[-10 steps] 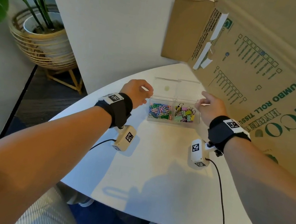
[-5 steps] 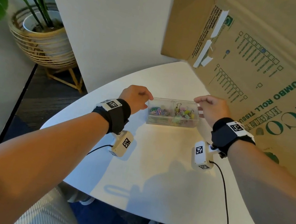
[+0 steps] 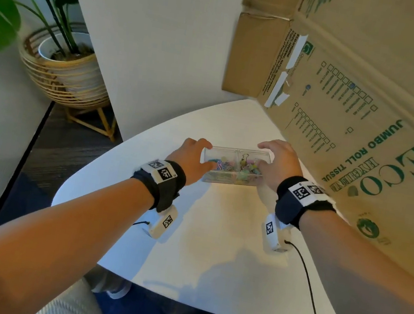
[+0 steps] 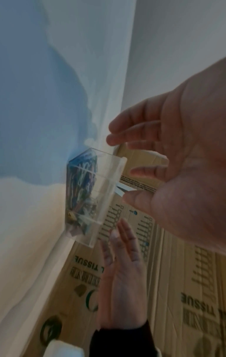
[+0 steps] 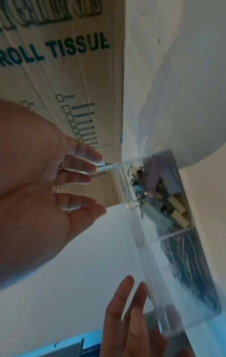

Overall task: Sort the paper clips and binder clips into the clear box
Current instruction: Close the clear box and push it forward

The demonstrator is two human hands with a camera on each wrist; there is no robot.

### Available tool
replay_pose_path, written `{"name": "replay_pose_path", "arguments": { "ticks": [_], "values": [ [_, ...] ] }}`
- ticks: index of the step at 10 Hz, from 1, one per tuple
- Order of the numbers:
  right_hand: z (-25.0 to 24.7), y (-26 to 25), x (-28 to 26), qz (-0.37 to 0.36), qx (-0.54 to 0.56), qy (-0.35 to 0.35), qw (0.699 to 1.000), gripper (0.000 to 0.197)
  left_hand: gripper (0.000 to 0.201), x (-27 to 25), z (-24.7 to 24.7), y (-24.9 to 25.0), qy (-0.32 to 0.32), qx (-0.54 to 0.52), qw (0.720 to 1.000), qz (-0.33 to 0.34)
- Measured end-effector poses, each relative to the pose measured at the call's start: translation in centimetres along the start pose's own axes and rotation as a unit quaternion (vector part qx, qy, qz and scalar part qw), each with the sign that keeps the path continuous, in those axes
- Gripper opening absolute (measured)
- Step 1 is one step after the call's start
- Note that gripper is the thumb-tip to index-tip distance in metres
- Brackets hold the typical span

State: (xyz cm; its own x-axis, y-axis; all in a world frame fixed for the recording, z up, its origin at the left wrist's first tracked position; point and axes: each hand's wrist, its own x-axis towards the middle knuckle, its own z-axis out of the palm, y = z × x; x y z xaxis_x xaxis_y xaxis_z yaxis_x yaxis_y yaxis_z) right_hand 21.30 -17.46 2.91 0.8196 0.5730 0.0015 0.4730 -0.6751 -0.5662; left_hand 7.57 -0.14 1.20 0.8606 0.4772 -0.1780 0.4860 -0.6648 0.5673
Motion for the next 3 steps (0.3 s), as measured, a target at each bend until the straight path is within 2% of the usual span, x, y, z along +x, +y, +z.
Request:
{"name": "replay_pose_path", "arguments": {
  "ticks": [1, 2, 3],
  "values": [
    [-0.6, -2.0, -2.6, -0.025, 0.03, 0.027, 0.999, 0.024, 0.047, -2.6, -0.8, 0.7, 0.016, 0.029, 0.999, 0.015],
    [-0.6, -4.1, -6.3, -0.053, 0.061, -0.019, 0.997, 0.021, 0.04, -5.8, -1.6, 1.2, 0.003, 0.039, 0.999, 0.031],
    [0.7, -5.1, -10.5, -0.085, 0.043, -0.168, 0.981, 0.02, 0.019, -9.4, -0.8, 0.6, -0.06, 0.045, 0.997, 0.012]
  ]
}}
